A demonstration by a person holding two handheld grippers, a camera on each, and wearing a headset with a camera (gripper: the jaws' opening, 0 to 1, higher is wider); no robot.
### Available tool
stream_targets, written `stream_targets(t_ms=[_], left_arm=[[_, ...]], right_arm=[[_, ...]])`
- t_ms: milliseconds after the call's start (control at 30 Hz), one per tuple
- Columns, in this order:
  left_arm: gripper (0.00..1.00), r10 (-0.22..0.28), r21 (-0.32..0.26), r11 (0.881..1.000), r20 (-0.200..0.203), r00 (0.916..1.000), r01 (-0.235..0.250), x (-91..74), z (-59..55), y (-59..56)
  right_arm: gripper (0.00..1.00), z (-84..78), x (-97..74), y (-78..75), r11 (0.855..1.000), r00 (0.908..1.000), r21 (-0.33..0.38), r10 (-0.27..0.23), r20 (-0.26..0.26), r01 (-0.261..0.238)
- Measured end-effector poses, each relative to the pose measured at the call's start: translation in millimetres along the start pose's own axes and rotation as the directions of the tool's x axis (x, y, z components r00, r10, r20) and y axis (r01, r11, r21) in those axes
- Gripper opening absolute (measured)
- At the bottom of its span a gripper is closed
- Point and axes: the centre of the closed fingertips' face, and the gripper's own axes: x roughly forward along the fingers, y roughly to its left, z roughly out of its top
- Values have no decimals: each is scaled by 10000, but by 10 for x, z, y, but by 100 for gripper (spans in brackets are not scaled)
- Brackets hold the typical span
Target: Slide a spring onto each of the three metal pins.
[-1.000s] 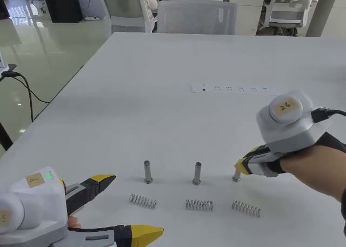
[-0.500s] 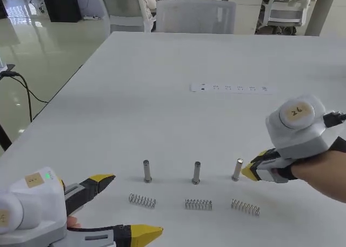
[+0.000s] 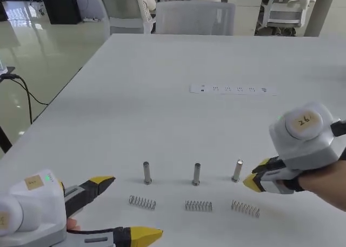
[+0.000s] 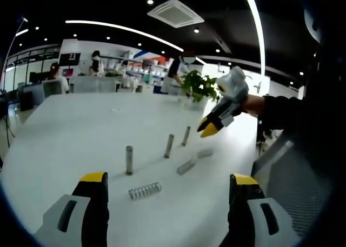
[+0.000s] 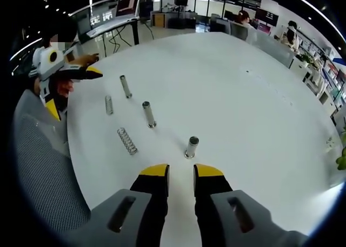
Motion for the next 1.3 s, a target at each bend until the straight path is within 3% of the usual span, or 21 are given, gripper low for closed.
stream_targets(t_ms=[367,600,1300], left_arm=[[89,-17,37,10000,-71,10000,18,-3,0,-14],[89,-33,51,10000,-86,10000,33,-2,0,-22],[87,-88,-27,10000,-121,9999,88,6,-14,-29]], right_arm=[[18,-220,10,205,9960,9949,-343,807,-611,-829],[17,-389,69,344,9880,9828,-614,1329,-1284,-1416],[13,-529,177,318,9775,9683,-1304,1366,-2091,-1660]])
